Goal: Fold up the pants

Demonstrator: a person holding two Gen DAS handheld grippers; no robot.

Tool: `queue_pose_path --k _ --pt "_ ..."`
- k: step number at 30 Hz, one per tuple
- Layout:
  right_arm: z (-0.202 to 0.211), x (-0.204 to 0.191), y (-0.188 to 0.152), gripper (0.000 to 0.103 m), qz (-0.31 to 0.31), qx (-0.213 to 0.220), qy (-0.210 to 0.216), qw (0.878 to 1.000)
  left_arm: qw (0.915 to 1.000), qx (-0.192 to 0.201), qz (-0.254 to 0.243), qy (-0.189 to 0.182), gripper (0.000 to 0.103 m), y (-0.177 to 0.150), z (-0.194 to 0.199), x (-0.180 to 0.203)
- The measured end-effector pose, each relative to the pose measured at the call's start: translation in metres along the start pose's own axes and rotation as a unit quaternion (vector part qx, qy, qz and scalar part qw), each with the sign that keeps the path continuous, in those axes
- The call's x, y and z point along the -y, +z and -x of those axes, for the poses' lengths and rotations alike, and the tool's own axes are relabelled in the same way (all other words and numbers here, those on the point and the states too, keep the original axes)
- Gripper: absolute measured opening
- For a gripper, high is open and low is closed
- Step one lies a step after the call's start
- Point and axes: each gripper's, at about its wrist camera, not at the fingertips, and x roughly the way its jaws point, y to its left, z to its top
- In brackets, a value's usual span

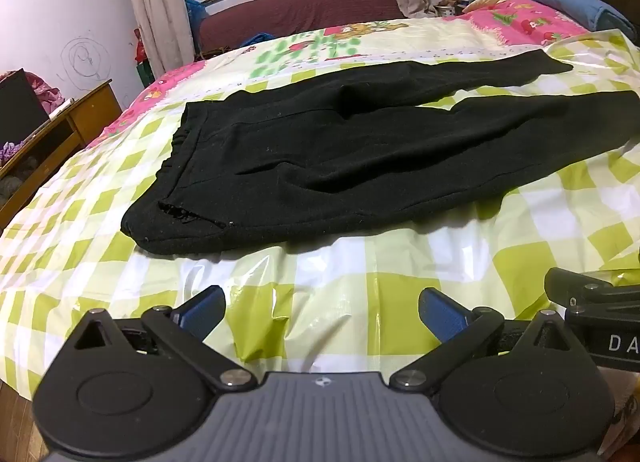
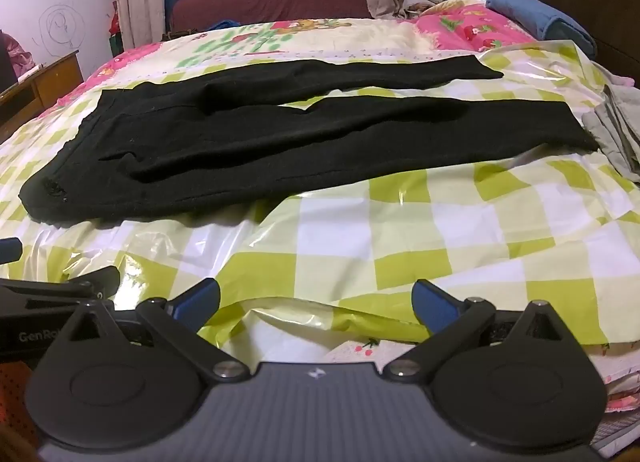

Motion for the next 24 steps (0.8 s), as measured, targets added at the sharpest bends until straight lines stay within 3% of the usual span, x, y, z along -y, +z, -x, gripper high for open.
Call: queue_pose_path --k 15,24 --pt "0.003 -0.005 0.002 0.098 0.007 0.009 0.004 1.0 1.0 0.001 0.001 -0.001 0.103 0.0 -0.002 0.0" --pt "-0.002 -0.028 0.027 0.098 0.062 0.038 0.034 0.997 0.9973 -0.003 0.069 -0.025 0.103 0.011 -0.004 -0.037"
